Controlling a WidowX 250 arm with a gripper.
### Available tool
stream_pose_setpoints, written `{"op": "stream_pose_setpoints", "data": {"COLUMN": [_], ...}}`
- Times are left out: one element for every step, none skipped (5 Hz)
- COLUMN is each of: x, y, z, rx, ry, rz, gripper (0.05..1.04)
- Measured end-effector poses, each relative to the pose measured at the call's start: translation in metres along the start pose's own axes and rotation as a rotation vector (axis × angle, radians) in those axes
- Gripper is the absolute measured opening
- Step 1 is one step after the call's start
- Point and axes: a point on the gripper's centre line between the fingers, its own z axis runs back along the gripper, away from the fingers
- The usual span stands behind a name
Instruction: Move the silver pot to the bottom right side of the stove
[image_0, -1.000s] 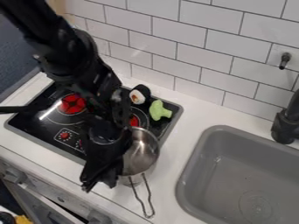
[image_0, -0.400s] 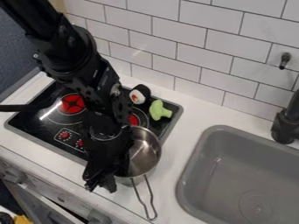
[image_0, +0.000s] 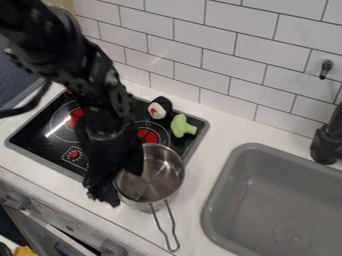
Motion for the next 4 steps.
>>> {"op": "stream_pose_setpoints", "data": {"x": [0.007, 0.017, 0.016, 0.016], "y": [-0.009, -0.018, -0.018, -0.018], "z": [0.032, 0.056, 0.057, 0.057], "rx": [-0.058, -0.118, -0.118, -0.117], "ry": [-0.006, -0.023, -0.021, -0.02], "rz": [-0.018, -0.024, -0.028, -0.027], "gripper": [1.009, 1.003, 1.001, 1.001]}}
